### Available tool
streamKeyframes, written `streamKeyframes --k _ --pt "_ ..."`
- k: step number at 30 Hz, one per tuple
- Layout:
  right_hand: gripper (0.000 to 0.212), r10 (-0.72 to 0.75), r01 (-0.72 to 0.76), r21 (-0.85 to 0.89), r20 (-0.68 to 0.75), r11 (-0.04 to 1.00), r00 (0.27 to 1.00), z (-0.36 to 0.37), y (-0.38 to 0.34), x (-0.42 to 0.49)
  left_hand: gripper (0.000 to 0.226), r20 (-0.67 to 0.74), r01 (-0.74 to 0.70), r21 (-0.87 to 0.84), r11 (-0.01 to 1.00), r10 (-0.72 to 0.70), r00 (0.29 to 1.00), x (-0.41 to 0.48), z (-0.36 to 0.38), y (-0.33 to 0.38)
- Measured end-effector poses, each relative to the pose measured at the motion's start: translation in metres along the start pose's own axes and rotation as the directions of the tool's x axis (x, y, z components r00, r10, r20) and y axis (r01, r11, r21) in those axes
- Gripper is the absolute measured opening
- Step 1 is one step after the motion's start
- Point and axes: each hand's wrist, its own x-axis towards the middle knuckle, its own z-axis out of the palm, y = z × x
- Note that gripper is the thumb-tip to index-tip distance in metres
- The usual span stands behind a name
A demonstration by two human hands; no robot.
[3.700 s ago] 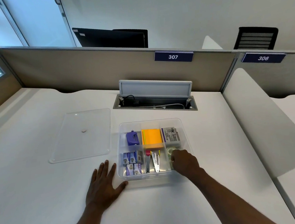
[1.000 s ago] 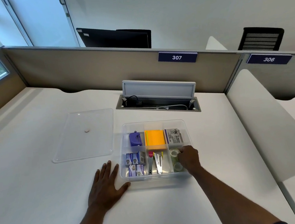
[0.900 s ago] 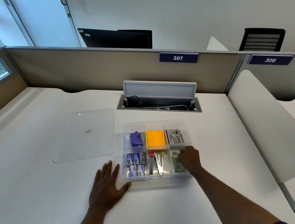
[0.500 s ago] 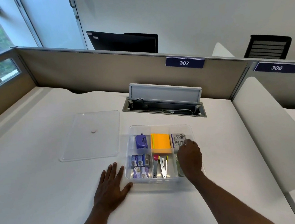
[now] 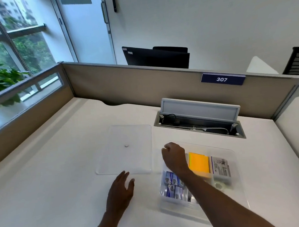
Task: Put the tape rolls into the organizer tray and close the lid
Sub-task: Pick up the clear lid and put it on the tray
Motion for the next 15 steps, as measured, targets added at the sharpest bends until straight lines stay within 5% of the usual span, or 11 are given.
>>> streamKeyframes --k 10,15 --pt "0.004 0.282 -0.261 -0.11 0.278 0.959 0.918 0.083 -0.02 0.016 0.063 -0.058 0.304 0.112 0.946 -0.299 0.952 0.074 -0.035 -0.024" --pt "0.006 0.366 -0.326 -0.185 0.26 0.927 0.893 0.106 -0.016 0.02 0.044 -0.005 0.415 0.19 0.89 -0.422 0.906 0.09 -0.04 -0.024"
